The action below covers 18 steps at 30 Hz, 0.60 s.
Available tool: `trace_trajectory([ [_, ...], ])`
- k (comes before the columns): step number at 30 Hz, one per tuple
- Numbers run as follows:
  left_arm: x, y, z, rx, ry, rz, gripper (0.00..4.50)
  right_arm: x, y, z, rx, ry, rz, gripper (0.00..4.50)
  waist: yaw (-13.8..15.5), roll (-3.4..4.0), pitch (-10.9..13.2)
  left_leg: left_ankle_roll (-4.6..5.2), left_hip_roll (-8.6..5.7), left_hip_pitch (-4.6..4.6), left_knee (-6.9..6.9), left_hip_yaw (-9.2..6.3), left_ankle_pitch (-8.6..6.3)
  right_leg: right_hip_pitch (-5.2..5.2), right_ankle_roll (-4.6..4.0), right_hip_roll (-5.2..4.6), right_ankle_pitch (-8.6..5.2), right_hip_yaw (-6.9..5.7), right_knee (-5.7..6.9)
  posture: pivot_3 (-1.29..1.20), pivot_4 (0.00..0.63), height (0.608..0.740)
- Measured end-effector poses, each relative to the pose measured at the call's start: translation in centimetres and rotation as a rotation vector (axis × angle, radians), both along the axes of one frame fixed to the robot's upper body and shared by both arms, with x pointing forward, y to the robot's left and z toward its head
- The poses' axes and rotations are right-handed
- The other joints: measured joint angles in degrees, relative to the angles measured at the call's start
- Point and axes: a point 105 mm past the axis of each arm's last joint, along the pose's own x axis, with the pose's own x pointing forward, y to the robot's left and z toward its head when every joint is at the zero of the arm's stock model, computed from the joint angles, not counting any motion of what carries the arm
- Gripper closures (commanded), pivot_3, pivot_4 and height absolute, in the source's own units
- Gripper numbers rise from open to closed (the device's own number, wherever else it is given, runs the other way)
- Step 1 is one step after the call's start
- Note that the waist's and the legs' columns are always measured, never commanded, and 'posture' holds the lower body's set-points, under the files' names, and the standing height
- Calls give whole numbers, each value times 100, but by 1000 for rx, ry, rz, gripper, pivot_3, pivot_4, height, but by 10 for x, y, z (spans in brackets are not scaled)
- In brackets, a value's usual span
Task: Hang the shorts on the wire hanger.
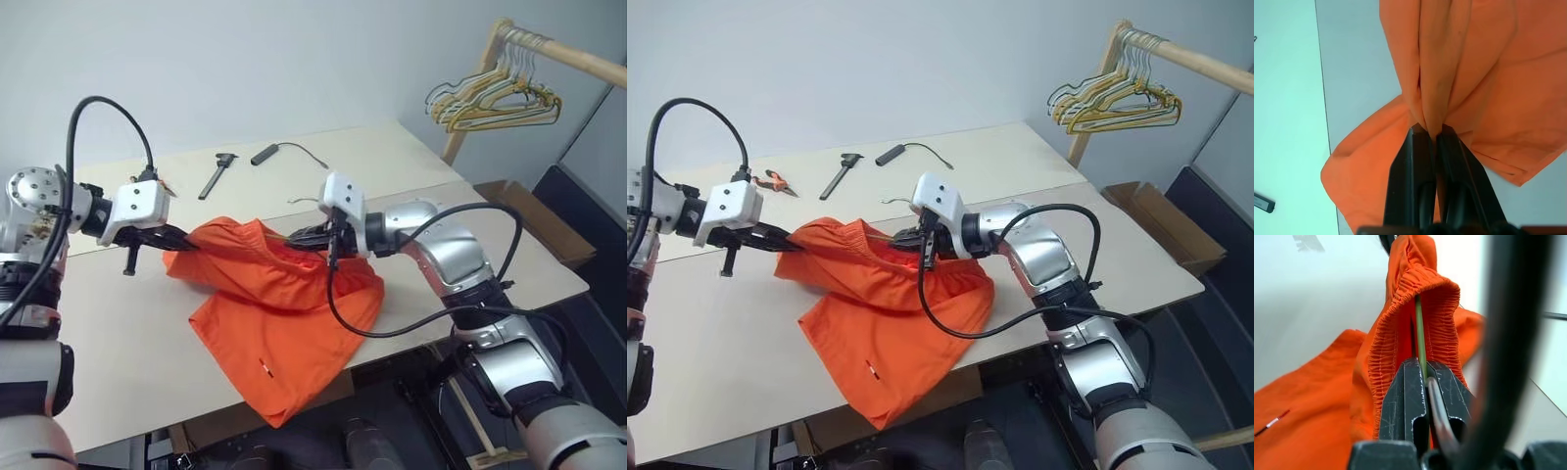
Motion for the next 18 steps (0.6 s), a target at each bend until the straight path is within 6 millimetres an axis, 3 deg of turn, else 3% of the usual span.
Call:
trace_trajectory([
  [10, -2, -9, -13, -25, 27, -4, 1339, 1, -7, 1, 5, 35, -8, 4500, 1, -2, -1, 0, 0, 0, 0, 0, 0, 0, 0, 0, 0, -1, -2, -127, 0, 740],
  [13, 1, -7, -15, -16, 15, 22, 1455, 1, -8, 1, 6, 34, -11, 4500, -12, -2, -1, 0, 0, -1, 0, 0, 0, -1, 0, 0, 0, 0, -1, -129, 0, 740],
  [18, 6, 3, -22, 3, 20, 88, 2887, 1, -9, 1, 4, 34, -13, 4500, -10, -2, -1, 0, -1, -1, 0, 0, 0, -1, 0, -1, 0, 0, -2, -129, 0, 740],
])
